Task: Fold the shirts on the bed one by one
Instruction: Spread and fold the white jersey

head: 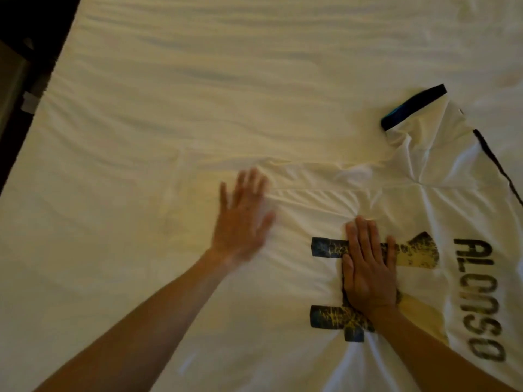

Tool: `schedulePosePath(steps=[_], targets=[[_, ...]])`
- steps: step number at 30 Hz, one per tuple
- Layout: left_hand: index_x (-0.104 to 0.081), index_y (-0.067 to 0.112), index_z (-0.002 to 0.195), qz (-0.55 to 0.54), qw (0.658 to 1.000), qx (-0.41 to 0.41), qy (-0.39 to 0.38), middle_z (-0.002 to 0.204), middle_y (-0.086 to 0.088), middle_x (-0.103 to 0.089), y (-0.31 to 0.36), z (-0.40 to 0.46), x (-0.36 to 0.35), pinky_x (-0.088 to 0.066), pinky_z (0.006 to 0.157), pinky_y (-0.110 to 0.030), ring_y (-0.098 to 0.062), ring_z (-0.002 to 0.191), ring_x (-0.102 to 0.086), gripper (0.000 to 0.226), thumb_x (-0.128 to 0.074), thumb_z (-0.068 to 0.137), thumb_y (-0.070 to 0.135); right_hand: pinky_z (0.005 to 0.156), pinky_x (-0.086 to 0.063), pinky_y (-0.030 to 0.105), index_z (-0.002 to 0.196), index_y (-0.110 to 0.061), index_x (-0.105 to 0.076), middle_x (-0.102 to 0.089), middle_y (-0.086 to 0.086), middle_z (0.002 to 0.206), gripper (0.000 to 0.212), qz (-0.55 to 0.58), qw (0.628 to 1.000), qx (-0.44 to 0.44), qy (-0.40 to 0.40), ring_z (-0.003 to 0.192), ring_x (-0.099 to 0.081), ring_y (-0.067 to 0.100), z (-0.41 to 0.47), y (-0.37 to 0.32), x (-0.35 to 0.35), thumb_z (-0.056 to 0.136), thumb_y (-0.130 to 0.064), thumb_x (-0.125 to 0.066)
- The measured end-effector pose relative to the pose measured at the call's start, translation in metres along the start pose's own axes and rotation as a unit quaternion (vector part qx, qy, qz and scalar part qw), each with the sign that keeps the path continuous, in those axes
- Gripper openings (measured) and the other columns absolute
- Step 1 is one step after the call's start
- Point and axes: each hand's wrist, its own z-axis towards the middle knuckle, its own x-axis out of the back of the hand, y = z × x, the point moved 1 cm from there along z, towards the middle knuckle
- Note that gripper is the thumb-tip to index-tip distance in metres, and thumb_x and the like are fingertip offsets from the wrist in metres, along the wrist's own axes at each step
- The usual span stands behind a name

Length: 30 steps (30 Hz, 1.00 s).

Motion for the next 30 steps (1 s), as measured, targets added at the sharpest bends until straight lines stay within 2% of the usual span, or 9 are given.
schedulePosePath(steps=[2, 4, 7, 11, 13, 17, 22, 27, 30], targets=[[-0.019, 0.027, 0.158, -0.015, 0.98, -0.186, -0.064, 0.167, -0.002, -0.007, 0.057, -0.035, -0.019, -0.009, 0.118, -0.064, -0.023, 0.154, -0.001, 0.066, -0.028, 0.1, 0.058, 0.119, -0.011, 0.059, 0.158, -0.014, -0.017, -0.009, 0.004, 0.166, 0.062, -0.001, 1.0, 0.0, 0.001, 0.153, -0.01, 0.027, 0.001, 0.002, 0.0, 0.1, -0.035, -0.024], [-0.015, 0.032, 0.158, 0.019, 0.977, -0.196, -0.079, 0.168, -0.001, -0.002, 0.049, -0.054, -0.025, -0.008, 0.118, -0.062, -0.024, 0.154, 0.001, 0.068, -0.026, 0.099, 0.063, 0.12, -0.01, 0.059, 0.158, -0.015, -0.015, -0.008, 0.003, 0.166, 0.062, 0.002, 1.0, 0.003, 0.003, 0.153, -0.009, 0.026, 0.001, 0.004, -0.003, 0.1, -0.036, -0.022], [-0.017, 0.034, 0.158, 0.084, 0.995, 0.02, -0.049, 0.167, -0.002, -0.005, -0.039, -0.07, -0.017, -0.009, 0.117, -0.065, -0.025, 0.154, -0.006, 0.069, -0.024, 0.096, 0.064, 0.121, -0.007, 0.058, 0.158, -0.015, -0.013, -0.007, 0.003, 0.166, 0.063, -0.007, 1.0, 0.005, 0.009, 0.153, -0.008, 0.026, 0.001, 0.004, -0.006, 0.1, -0.037, -0.02], [-0.013, 0.018, 0.16, 0.089, 0.961, 0.263, -0.006, 0.166, -0.014, -0.001, -0.098, -0.101, 0.012, -0.001, 0.113, -0.072, -0.038, 0.152, 0.001, 0.072, -0.017, 0.099, 0.057, 0.121, -0.007, 0.057, 0.159, -0.015, -0.011, -0.007, 0.003, 0.166, 0.063, -0.006, 1.0, 0.004, 0.005, 0.153, -0.006, 0.025, -0.002, 0.004, -0.006, 0.1, -0.037, -0.019], [-0.016, 0.012, 0.159, 0.066, 0.977, 0.2, 0.025, 0.166, -0.014, -0.004, -0.041, -0.109, 0.005, -0.006, 0.115, -0.07, -0.035, 0.153, -0.002, 0.069, -0.02, 0.102, 0.05, 0.12, -0.008, 0.058, 0.159, -0.015, -0.012, -0.007, 0.004, 0.166, 0.063, -0.006, 1.0, -0.001, 0.001, 0.153, -0.006, 0.025, -0.002, 0.003, -0.004, 0.1, -0.037, -0.019], [-0.031, 0.027, 0.154, -0.031, 0.991, -0.106, -0.071, 0.167, -0.005, -0.004, 0.099, -0.15, -0.029, -0.014, 0.115, -0.064, -0.025, 0.154, 0.001, 0.06, -0.032, 0.101, 0.053, 0.121, -0.007, 0.056, 0.159, -0.016, -0.011, -0.007, 0.003, 0.166, 0.062, -0.01, 1.0, 0.005, -0.007, 0.153, -0.005, 0.023, 0.0, 0.0, 0.003, 0.101, -0.038, -0.018], [-0.023, 0.033, 0.157, 0.06, 0.994, 0.071, -0.06, 0.167, -0.004, -0.009, 0.013, -0.214, -0.023, -0.011, 0.12, -0.059, -0.025, 0.154, -0.007, 0.069, -0.03, 0.097, 0.065, 0.122, -0.002, 0.053, 0.159, -0.018, -0.009, -0.005, 0.001, 0.167, 0.061, -0.022, 1.0, 0.005, -0.012, 0.153, -0.002, 0.021, -0.002, -0.002, 0.003, 0.101, -0.038, -0.018], [-0.023, 0.015, 0.158, 0.102, 0.95, 0.293, -0.036, 0.163, -0.025, -0.003, -0.071, -0.259, 0.02, -0.006, 0.113, -0.073, -0.044, 0.151, -0.001, 0.076, -0.02, 0.097, 0.061, 0.121, 0.001, 0.057, 0.159, -0.016, -0.007, -0.003, 0.003, 0.167, 0.062, -0.027, 0.997, -0.048, -0.055, 0.153, 0.0, 0.022, -0.002, -0.016, 0.019, 0.101, -0.038, -0.015], [-0.021, 0.018, 0.158, 0.038, 0.995, 0.091, -0.026, 0.165, -0.019, -0.004, 0.027, -0.257, 0.007, -0.01, 0.115, -0.069, -0.039, 0.152, -0.006, 0.067, -0.027, 0.1, 0.05, 0.119, 0.005, 0.06, 0.159, -0.013, -0.011, -0.005, 0.004, 0.166, 0.059, 0.013, 0.994, -0.085, -0.069, 0.153, 0.0, 0.022, -0.027, -0.051, 0.031, 0.105, -0.034, -0.022]])
